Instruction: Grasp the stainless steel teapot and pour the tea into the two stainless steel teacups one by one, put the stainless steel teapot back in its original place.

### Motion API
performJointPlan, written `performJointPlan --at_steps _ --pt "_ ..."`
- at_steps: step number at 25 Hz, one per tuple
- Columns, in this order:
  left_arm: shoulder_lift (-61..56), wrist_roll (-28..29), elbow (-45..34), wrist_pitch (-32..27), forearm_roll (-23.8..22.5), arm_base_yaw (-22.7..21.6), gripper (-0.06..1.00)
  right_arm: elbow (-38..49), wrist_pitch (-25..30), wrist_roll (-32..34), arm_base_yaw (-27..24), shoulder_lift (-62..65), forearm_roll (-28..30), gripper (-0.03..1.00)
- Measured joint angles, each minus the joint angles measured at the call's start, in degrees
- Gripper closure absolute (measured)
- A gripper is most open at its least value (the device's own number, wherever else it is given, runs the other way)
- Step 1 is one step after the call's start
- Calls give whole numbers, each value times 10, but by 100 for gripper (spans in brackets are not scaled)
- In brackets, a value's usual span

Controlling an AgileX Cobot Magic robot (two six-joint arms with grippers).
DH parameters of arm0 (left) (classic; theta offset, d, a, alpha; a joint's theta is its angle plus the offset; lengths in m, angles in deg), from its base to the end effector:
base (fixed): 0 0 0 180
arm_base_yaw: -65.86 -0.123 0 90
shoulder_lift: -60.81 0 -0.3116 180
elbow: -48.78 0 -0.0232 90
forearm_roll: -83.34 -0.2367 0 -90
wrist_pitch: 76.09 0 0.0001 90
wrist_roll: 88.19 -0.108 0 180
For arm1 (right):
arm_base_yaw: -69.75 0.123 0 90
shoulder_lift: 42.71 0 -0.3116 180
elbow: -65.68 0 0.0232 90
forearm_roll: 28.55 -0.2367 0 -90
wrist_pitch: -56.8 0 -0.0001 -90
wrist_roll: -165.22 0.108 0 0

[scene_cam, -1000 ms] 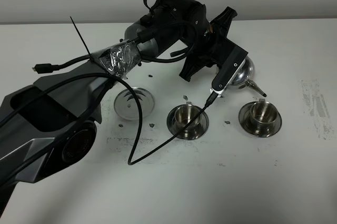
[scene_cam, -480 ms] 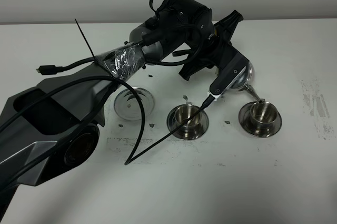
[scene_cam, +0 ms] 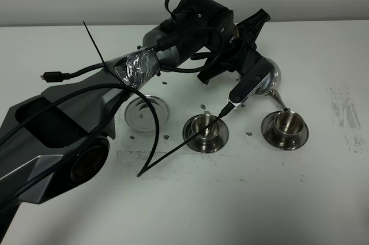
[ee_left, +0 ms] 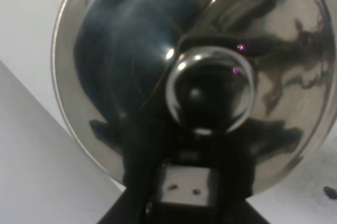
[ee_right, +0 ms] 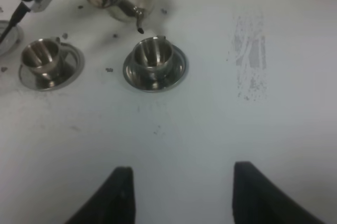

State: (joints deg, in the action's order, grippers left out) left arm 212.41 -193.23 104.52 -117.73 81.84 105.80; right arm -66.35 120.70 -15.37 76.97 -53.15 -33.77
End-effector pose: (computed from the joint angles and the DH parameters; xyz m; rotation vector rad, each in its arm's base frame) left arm 0.4496 -0.3740 0.1904 2.3648 0.7295 0.5439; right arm -0.0269 0.0055 0.2658 -0.1508 2.1309 0.1789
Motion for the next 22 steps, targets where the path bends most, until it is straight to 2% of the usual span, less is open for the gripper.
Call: performJointPlan --at_steps 22 --pt "0 -46 0 15 0 0 75 0 0 0 0 0 0 56"
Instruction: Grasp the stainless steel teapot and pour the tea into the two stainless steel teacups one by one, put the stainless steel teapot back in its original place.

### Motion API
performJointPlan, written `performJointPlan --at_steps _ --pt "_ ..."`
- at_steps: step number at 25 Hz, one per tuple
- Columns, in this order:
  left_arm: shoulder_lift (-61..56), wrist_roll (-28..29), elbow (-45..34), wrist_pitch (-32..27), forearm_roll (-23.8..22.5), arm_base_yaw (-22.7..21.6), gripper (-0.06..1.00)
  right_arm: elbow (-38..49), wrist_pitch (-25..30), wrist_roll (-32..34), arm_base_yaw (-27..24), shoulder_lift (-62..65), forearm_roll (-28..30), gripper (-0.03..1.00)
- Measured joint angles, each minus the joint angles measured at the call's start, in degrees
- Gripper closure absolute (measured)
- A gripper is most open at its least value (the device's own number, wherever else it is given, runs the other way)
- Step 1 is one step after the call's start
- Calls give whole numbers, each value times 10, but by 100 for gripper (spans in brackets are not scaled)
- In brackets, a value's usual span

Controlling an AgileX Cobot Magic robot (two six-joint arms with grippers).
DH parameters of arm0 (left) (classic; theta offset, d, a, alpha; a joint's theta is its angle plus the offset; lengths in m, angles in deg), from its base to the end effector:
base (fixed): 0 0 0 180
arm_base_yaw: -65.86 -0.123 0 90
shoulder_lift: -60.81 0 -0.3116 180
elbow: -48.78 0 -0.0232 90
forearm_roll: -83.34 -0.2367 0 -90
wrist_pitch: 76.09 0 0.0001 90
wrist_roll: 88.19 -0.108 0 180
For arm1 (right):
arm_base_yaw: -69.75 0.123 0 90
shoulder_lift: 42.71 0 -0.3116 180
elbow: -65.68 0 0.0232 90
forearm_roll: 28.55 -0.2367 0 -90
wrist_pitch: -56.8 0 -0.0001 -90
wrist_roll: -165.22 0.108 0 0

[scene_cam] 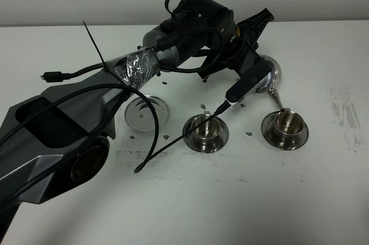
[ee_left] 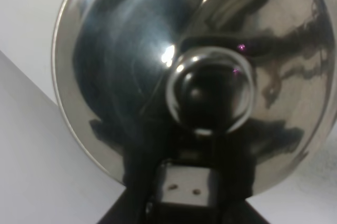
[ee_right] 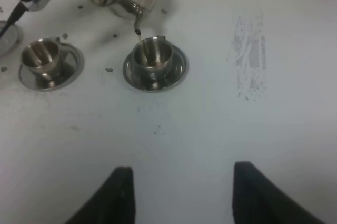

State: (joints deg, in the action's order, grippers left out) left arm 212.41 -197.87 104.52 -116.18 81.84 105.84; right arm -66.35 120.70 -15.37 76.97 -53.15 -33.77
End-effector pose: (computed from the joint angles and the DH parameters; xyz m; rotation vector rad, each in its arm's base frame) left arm 0.4509 -0.3757 0.1924 2.3777 0.6279 0.5937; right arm -0.0269 0.0055 0.2658 -0.1508 2.1309 0.1789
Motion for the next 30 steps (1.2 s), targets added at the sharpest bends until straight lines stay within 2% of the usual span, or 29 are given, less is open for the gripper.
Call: performJointPlan --at_steps 30 --pt "0 -21 0 12 -1 4 75 0 0 0 0 0 0 56"
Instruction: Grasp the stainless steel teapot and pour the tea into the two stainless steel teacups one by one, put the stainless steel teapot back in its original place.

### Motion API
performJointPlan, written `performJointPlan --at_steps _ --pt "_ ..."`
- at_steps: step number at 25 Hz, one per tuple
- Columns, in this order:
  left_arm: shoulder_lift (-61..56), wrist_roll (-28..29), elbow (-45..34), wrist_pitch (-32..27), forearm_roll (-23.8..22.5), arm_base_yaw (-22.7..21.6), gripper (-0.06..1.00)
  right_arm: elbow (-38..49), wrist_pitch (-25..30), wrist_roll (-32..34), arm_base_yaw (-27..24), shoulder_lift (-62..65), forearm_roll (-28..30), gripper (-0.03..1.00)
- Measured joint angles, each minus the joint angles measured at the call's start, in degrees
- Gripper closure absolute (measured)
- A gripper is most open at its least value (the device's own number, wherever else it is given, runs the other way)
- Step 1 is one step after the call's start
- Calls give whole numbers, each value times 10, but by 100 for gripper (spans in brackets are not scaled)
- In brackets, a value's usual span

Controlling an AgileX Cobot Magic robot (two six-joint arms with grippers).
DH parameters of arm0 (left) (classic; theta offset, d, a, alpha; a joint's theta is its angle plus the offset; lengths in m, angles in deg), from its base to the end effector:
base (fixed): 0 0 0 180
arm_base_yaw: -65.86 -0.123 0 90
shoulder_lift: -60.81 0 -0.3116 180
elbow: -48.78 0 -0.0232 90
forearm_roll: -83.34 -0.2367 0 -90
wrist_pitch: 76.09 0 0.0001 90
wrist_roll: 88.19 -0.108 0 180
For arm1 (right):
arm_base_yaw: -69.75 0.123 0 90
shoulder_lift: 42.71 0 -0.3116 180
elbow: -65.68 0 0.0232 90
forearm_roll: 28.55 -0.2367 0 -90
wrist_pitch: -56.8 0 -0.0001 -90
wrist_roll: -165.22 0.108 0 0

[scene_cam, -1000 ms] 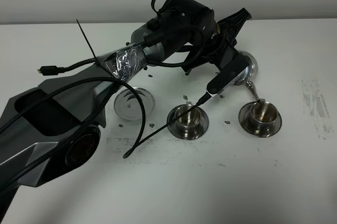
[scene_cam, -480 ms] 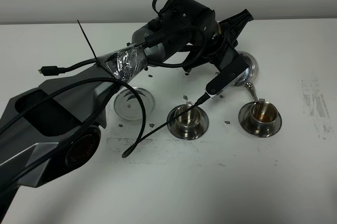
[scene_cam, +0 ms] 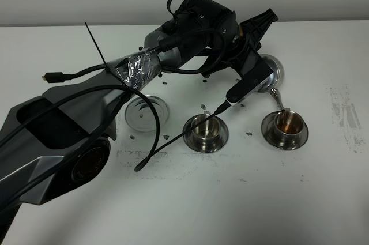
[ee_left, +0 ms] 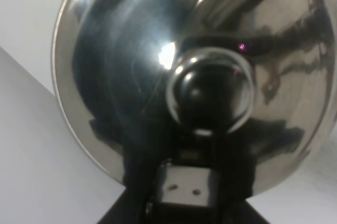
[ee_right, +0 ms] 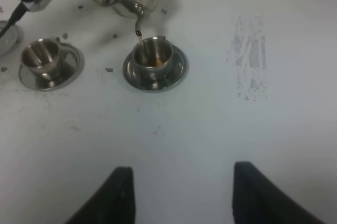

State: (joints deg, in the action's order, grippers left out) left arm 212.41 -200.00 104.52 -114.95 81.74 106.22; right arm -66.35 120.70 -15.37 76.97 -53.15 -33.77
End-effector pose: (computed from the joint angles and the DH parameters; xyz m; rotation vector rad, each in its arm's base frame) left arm 0.4497 -0.3797 0.1941 2.3758 0.5704 0.6214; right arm -0.0269 0.0055 0.2658 -0.1508 2.1309 0.1789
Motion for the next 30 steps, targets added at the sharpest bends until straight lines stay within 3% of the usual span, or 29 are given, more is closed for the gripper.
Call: performJointPlan --at_steps 30 --pt "0 -8 0 9 -9 8 75 0 0 0 0 0 0 56"
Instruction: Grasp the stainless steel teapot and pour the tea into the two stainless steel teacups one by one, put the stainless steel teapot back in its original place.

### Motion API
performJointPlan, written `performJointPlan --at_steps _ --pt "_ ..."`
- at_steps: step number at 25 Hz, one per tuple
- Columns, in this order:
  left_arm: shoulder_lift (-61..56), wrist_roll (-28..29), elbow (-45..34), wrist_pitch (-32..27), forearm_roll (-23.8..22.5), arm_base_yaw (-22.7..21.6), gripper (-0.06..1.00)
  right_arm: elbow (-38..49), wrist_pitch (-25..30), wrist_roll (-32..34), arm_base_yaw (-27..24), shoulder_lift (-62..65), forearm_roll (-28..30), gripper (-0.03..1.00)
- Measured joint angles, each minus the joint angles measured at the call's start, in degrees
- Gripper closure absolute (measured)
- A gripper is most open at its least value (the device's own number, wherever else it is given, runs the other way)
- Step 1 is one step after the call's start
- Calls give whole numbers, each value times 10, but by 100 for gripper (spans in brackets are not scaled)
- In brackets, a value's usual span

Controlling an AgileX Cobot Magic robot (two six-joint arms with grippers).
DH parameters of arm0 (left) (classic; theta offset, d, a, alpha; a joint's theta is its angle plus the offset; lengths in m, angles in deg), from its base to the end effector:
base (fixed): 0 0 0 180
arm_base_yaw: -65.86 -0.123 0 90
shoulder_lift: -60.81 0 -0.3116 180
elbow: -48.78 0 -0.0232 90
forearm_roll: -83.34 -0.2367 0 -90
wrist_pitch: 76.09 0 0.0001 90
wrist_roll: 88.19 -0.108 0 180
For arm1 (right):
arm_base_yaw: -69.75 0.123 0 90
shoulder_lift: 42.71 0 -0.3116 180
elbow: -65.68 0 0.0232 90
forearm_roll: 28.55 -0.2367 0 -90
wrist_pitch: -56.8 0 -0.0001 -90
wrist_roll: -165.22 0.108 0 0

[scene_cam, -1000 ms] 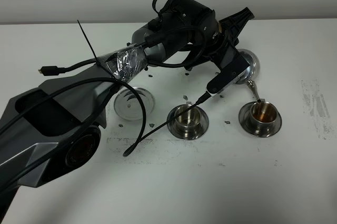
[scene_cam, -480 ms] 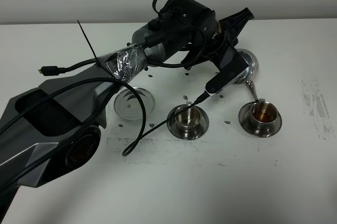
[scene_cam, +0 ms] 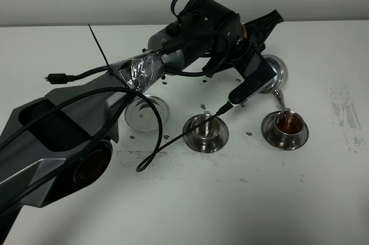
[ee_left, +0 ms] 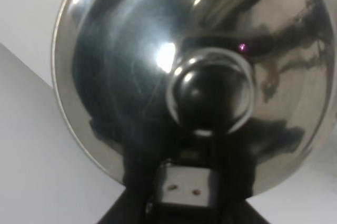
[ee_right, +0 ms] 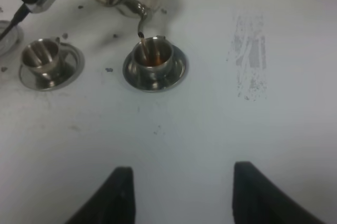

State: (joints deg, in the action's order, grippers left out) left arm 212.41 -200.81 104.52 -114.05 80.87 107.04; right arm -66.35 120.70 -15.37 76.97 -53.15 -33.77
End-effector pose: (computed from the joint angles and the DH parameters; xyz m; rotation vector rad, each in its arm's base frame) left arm 0.4458 -0.3862 0.1953 2.3754 0.5244 0.6459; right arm -0.0269 0.0055 0.2658 -0.1508 2.1309 0.1789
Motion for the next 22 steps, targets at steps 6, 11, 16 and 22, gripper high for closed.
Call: performJointPlan --at_steps 6,11,16,22 --pt "0 0 0 2 0 1 75 0 0 0 0 0 0 56" --pt "0 0 0 11 -1 1 75 0 0 0 0 0 0 56" --pt "0 -1 0 11 -1 1 75 0 0 0 0 0 0 56" --pt "0 -1 0 12 -6 1 75 0 0 0 0 0 0 56"
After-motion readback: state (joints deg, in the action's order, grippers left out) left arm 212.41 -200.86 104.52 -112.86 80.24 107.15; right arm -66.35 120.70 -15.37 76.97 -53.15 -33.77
